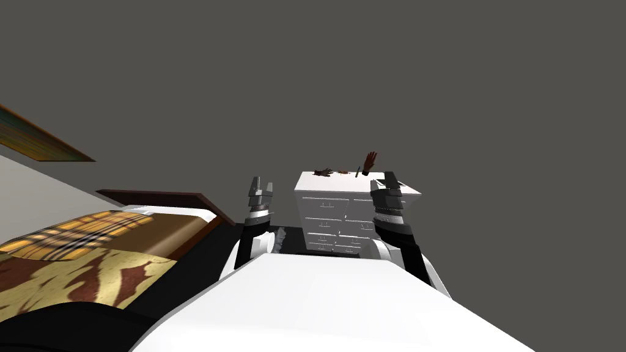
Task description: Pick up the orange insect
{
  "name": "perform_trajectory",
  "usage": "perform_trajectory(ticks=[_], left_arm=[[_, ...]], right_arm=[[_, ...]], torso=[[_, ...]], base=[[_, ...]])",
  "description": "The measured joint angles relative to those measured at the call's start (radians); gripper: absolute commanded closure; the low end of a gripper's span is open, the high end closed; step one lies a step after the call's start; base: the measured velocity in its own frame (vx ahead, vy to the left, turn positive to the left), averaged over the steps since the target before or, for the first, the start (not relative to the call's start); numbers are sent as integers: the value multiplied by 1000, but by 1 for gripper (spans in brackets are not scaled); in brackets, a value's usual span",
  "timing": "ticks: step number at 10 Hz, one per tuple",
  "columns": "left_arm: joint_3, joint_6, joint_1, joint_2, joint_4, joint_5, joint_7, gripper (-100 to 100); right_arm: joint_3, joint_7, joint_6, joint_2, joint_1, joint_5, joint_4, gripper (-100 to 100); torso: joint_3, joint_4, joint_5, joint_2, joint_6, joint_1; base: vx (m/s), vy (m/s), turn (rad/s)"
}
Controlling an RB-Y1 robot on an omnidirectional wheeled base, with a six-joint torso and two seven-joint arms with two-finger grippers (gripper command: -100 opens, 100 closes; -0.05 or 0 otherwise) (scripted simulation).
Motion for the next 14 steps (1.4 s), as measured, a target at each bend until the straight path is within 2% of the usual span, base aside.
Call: perform_trajectory(ticks=[3, 7, 14], left_arm=[[0, 0, 0, 0, 0, 0, 0, 0], [0, 0, 0, 0, 0, 0, 0, 0], [0, 0, 0, 0, 0, 0, 0, 0]], right_arm=[[10, 20, -24, -73, -12, 17, 25, -100], [43, 69, -64, -176, -40, 65, 68, -100], [63, 127, -135, -346, -97, 131, 157, -100]], torso=[[3, 1, 0, 6, 0, 0], [4, 2, 0, 7, 0, 0], [4, 2, 0, 7, 0, 0]], base=[[-90, -1, 12], [-109, 2, 12], [-102, 11, 18]])
